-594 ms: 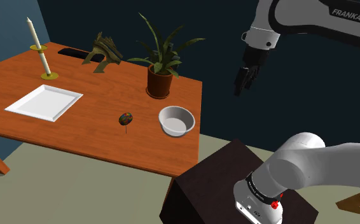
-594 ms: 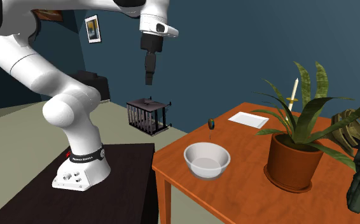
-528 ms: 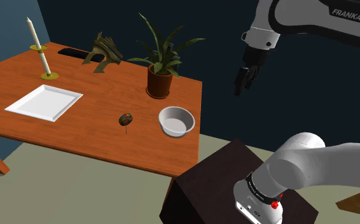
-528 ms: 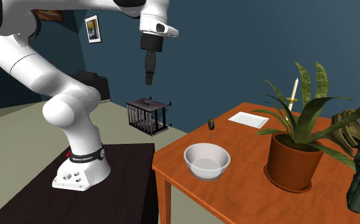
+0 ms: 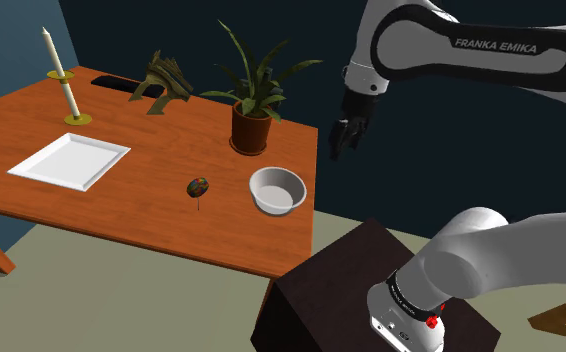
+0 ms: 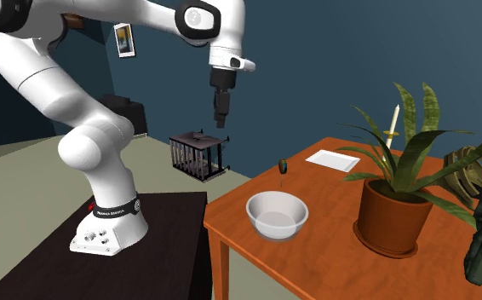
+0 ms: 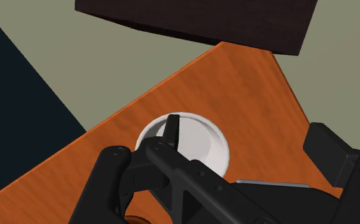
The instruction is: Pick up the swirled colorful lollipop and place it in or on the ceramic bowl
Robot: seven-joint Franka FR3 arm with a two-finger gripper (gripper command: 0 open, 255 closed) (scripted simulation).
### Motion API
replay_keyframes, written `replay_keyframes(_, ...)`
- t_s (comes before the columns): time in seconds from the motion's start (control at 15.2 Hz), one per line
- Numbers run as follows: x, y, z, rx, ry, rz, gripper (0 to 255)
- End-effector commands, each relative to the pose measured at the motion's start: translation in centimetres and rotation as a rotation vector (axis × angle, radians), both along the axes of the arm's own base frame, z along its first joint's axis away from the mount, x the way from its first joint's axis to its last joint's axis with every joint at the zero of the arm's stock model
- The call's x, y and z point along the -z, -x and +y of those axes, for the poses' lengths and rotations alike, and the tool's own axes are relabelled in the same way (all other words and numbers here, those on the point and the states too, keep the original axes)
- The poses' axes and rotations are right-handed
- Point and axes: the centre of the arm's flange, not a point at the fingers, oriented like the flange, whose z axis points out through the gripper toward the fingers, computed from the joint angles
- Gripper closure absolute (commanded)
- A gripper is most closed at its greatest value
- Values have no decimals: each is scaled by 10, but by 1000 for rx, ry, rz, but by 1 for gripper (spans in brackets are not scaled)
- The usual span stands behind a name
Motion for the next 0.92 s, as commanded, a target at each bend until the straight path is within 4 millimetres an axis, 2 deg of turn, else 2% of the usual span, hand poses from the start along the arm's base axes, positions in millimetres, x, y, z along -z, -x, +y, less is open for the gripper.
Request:
replay_keyframes(0.0, 14, -16, 19, 1, -1, -9, 0)
replay_keyframes(0.86, 105, -114, 118, 9, 1, -59, 0)
